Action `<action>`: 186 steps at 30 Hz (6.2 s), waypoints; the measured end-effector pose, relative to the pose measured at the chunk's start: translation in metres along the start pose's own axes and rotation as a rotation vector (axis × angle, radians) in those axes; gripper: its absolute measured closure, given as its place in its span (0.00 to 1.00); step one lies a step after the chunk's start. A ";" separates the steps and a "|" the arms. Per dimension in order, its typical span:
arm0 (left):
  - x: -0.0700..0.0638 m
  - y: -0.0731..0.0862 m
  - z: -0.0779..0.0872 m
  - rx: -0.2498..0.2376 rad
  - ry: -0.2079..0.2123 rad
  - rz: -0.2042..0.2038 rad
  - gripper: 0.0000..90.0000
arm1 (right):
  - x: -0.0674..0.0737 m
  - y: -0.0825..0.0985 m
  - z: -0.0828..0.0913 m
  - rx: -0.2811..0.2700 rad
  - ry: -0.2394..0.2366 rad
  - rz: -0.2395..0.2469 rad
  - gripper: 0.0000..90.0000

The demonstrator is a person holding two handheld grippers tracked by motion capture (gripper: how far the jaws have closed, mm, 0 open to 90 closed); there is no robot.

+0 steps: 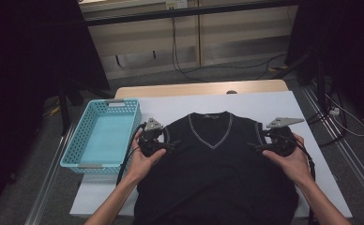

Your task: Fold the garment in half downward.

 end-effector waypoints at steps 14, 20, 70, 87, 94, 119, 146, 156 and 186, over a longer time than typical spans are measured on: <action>0.028 -0.033 -0.028 -0.014 -0.010 0.047 0.10 | -0.031 -0.039 -0.016 -0.027 0.033 -0.035 0.24; 0.037 -0.045 -0.036 0.002 -0.032 0.060 0.16 | -0.046 -0.049 -0.036 0.020 0.046 -0.052 0.32; 0.058 -0.036 -0.081 0.179 0.043 0.063 0.87 | -0.063 -0.057 -0.085 0.154 -0.009 -0.028 0.95; 0.046 -0.049 -0.051 0.071 0.086 0.069 0.96 | -0.065 -0.064 -0.042 0.022 0.030 -0.011 0.95; 0.049 -0.060 -0.024 0.016 0.067 0.055 0.96 | -0.063 -0.073 -0.026 -0.040 0.041 0.003 0.96; 0.078 -0.102 0.045 -0.147 -0.028 0.076 0.97 | -0.056 -0.134 0.007 -0.157 0.088 0.023 0.96; 0.088 -0.149 0.065 -0.246 -0.025 0.089 0.97 | -0.068 -0.182 0.050 -0.256 0.122 -0.006 0.96; 0.085 -0.174 0.074 -0.277 -0.024 0.081 0.97 | -0.073 -0.198 0.071 -0.273 0.190 -0.002 0.96; 0.060 -0.140 0.087 -0.263 -0.018 -0.013 0.97 | -0.059 -0.168 0.084 -0.298 0.154 0.036 0.96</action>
Point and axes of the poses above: each handheld gripper's, and its own axes: z roughly backward along the jaws, y roughly out of its underside, x roughly to its left, the point moved 3 cm from there along -z, roughly forward along the jaws, and after that the axes turned 11 degrees about x, right-handed, at the moved point
